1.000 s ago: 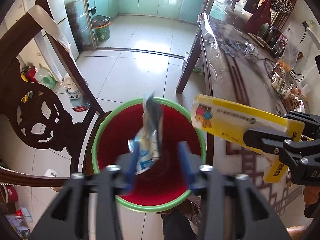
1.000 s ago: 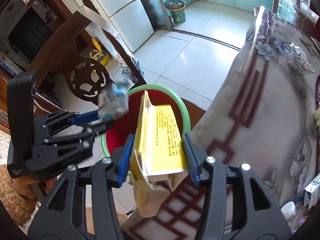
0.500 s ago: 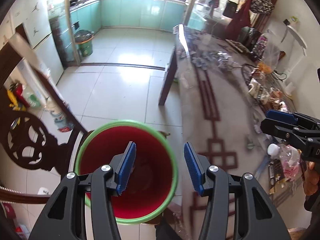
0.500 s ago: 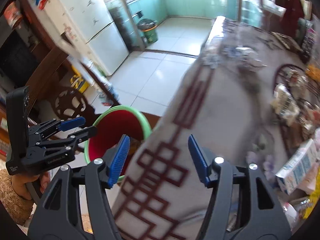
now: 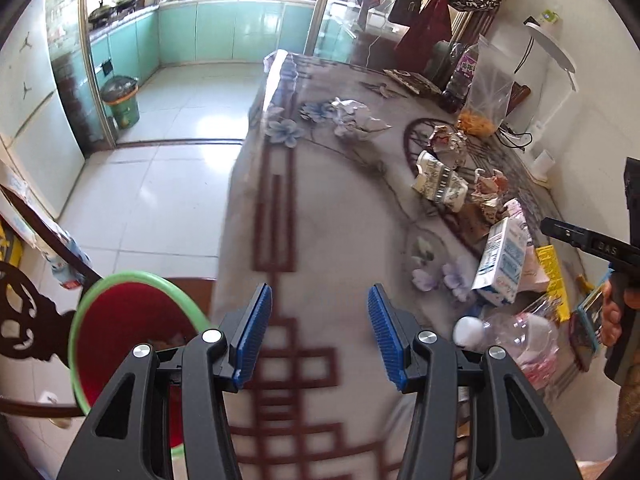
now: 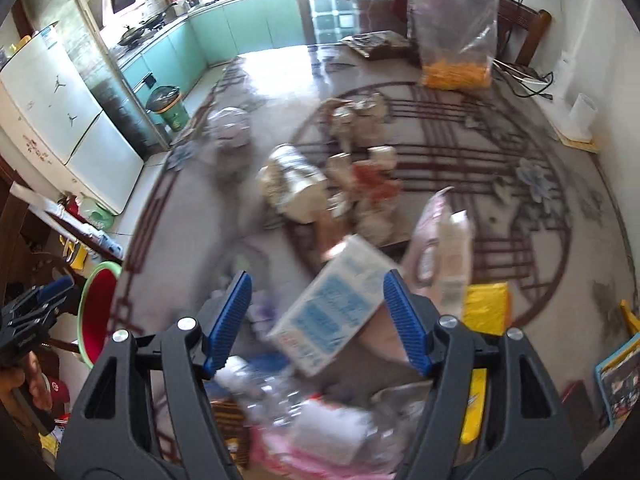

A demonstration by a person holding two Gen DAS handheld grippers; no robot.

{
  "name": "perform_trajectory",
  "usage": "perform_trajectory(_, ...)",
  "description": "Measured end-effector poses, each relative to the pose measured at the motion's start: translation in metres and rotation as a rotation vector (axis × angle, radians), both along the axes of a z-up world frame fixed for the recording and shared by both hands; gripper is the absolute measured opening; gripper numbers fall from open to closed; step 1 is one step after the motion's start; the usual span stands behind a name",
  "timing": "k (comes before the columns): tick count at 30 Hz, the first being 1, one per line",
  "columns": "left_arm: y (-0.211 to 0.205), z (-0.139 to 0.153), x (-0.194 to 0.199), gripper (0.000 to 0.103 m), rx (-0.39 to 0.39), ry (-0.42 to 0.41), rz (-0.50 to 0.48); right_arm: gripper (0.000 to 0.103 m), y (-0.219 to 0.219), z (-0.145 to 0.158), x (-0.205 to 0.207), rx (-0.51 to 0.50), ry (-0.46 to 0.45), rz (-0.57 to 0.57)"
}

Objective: Collect trash
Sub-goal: 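Grasp the patterned paper cup with the left gripper while the right grasps crumpled paper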

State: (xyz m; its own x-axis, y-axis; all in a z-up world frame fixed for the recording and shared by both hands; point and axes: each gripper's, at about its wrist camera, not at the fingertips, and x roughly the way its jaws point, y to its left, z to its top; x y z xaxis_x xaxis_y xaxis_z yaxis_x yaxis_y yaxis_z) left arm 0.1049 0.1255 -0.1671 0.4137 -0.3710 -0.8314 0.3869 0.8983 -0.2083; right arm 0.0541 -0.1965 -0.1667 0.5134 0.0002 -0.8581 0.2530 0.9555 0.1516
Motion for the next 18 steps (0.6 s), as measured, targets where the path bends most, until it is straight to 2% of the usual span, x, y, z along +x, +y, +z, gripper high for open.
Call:
perform_trajectory(7,-0.059,0.004,-0.011,0.048,0.003,-0.001,0.034,0.066,-0.059,-0.023,0.050,-0.001,0.022,0.052)
perform_trajectory(13,-0.090,0.007,-0.013,0.048,0.033,0.002,0.054,0.067,-0.072,-0.042,0.081,0.027,0.047,0.120)
perform_trajectory(18,-0.109,0.008,0.004,0.048,0.035,0.010,0.072,0.068,-0.081,-0.051,0.089,0.081,0.046,0.143)
